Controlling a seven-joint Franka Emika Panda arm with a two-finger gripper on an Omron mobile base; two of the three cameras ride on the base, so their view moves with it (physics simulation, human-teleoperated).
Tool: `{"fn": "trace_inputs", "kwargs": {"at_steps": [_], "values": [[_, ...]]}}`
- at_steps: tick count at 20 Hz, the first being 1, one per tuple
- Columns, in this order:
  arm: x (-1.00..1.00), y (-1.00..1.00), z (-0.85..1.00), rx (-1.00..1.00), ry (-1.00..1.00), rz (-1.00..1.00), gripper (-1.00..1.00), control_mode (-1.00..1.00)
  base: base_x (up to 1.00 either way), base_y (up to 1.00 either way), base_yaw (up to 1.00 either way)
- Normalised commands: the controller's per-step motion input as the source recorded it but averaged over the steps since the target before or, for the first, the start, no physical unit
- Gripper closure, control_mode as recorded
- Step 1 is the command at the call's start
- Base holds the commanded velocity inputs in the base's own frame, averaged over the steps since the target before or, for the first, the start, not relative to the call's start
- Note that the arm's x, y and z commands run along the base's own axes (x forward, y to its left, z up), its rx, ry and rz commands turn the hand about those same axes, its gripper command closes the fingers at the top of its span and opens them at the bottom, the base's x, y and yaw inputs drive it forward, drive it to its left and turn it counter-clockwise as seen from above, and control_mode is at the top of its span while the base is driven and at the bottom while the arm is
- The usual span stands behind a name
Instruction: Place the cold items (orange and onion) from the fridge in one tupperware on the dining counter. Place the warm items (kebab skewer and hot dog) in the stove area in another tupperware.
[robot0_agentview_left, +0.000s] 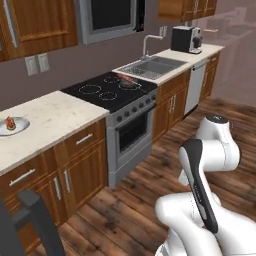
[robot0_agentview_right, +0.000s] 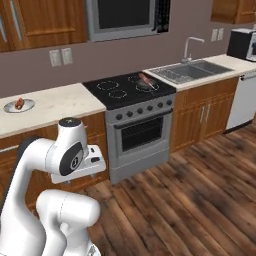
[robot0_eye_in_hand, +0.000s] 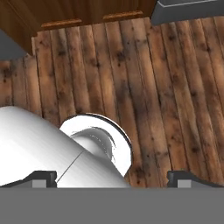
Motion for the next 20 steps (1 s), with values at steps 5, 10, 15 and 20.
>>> {"fn": "trace_inputs", "kwargs": {"at_steps": [5,10,15,20], "values": [[0.0,0.0,0.0,0.0,0.0,0.0,-1.0,1.0,0.37,0.0,0.34],[0.0,0.0,0.0,0.0,0.0,0.0,-1.0,1.0,0.62,0.0,0.32],[0.0,0.0,0.0,0.0,0.0,0.0,-1.0,1.0,0.86,0.0,0.33],[0.0,0.0,0.0,0.0,0.0,0.0,-1.0,1.0,0.86,0.0,0.36]]}}
